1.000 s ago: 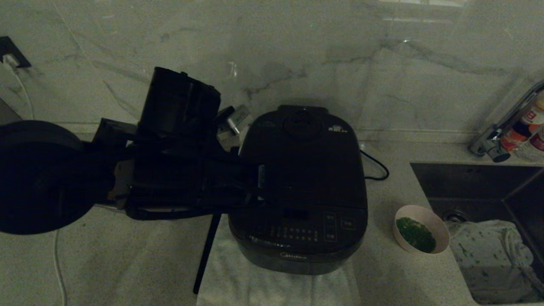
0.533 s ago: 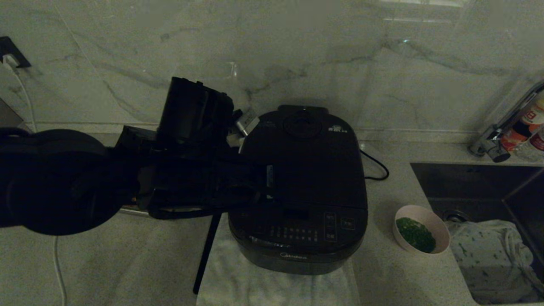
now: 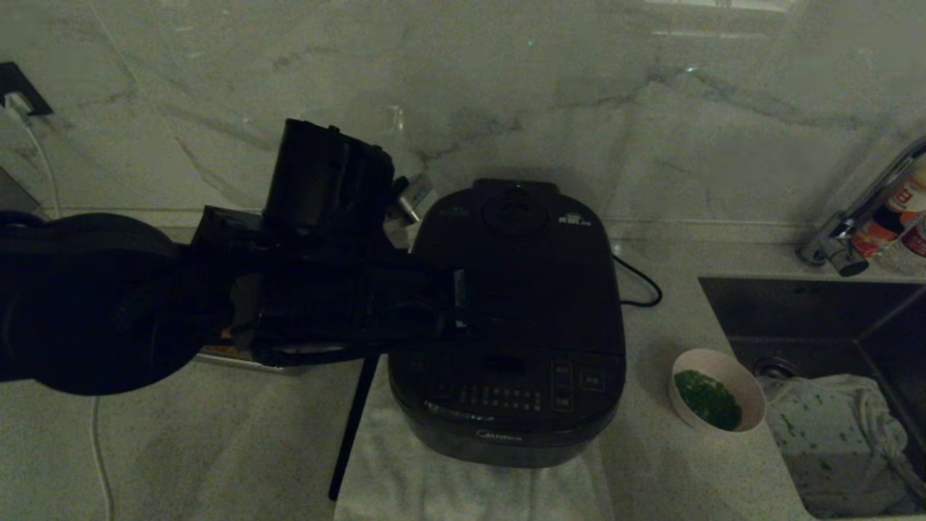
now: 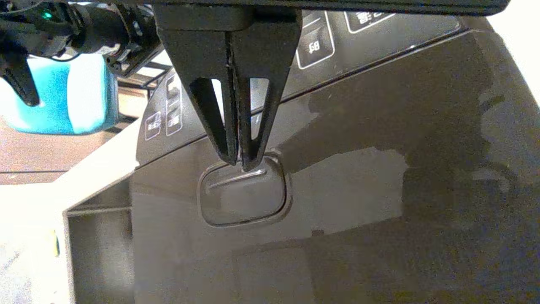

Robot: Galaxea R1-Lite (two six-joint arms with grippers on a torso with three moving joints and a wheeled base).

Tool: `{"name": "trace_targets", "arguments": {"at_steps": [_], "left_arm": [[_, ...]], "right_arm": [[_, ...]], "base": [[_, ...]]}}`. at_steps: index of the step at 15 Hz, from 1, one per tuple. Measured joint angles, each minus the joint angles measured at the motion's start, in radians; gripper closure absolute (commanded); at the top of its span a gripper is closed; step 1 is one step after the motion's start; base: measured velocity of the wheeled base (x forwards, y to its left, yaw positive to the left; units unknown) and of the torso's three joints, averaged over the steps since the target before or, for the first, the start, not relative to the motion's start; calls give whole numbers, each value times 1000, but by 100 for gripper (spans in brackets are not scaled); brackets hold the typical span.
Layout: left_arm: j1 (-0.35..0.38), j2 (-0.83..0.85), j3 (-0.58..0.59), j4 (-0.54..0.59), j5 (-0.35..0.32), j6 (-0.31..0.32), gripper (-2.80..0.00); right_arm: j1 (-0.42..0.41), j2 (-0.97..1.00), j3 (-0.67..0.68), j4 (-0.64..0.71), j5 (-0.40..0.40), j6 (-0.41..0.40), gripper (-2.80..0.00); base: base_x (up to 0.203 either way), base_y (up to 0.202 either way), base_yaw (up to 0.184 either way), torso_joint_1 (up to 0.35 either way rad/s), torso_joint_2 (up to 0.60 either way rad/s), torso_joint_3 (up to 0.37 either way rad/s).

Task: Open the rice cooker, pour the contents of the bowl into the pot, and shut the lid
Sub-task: Open the rice cooker

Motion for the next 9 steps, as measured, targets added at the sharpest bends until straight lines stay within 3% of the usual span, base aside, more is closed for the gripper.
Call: {"name": "trace_targets", "arguments": {"at_steps": [6, 9], "left_arm": [[1, 14, -1, -13, 3, 2, 0], [1, 38, -3, -48, 36, 0, 0]], "right_arm": [[0, 0, 0, 0, 0, 0, 0], [0, 0, 0, 0, 0, 0, 0]], "base": [[0, 0, 0, 0, 0, 0], [0, 0, 0, 0, 0, 0]]}}
